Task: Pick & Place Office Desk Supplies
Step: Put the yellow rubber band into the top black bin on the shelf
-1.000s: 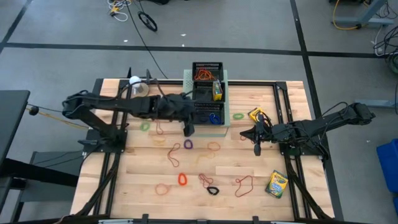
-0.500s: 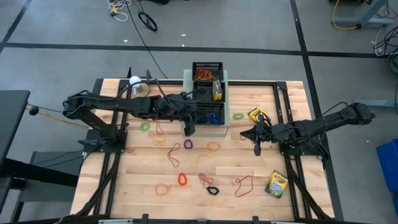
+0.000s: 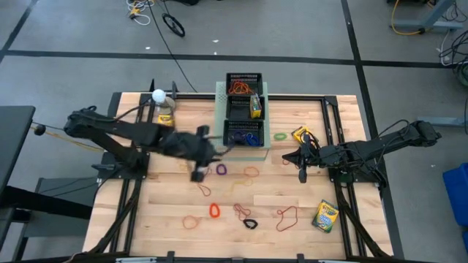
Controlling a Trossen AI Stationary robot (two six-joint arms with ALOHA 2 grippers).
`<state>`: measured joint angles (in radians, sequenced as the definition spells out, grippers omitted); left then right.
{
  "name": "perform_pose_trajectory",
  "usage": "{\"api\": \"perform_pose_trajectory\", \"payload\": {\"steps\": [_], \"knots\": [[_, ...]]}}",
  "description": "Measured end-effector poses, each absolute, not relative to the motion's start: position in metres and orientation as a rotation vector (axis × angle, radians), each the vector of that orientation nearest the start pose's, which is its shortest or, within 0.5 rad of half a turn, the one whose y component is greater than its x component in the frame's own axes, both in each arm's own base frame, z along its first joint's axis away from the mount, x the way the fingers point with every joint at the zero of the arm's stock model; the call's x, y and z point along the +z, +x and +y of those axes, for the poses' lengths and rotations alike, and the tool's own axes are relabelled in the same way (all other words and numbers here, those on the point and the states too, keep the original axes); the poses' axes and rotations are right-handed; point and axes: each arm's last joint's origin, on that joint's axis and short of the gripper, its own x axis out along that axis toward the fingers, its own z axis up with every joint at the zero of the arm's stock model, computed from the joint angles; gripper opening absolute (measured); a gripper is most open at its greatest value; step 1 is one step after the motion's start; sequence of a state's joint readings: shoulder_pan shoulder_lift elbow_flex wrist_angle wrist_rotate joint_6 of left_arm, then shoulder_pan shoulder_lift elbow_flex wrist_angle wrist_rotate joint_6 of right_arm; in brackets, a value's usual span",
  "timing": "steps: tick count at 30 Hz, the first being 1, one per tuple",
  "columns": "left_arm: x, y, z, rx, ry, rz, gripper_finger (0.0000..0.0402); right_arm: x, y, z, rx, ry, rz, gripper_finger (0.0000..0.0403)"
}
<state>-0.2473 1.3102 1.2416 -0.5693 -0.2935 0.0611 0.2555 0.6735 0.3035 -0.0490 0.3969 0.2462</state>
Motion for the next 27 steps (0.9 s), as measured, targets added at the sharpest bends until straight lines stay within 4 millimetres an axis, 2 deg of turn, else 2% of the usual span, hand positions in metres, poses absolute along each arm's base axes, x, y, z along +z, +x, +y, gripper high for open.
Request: {"api": "perform_pose_trajectory", "payload": {"steps": [3, 6, 10, 15, 21, 27], "knots": [[0.337, 0.246, -0.077, 0.034, 0.223, 0.61, 0.0031, 0.197, 0.148, 0.027, -0.187, 0.108, 0.377, 0.0007], [0.318, 0.223, -0.087, 0.022, 0.187, 0.603, 0.0007, 0.197, 0.148, 0.027, -0.187, 0.108, 0.377, 0.0007], [0.285, 0.192, -0.091, 0.025, 0.119, 0.598, 0.001, 0.197, 0.148, 0.027, -0.187, 0.108, 0.377, 0.0007], [0.261, 0.163, -0.092, 0.05, 0.053, 0.579, 0.0011, 0.197, 0.148, 0.027, -0.187, 0.108, 0.378, 0.0007], [0.249, 0.15, -0.093, 0.14, 0.09, 0.537, 0.0009, 0.197, 0.148, 0.027, -0.187, 0.108, 0.378, 0.0007], [0.24, 0.158, -0.092, 0.262, 0.088, 0.551, 0.0017, 0.197, 0.148, 0.027, -0.187, 0.108, 0.378, 0.0007]]}}
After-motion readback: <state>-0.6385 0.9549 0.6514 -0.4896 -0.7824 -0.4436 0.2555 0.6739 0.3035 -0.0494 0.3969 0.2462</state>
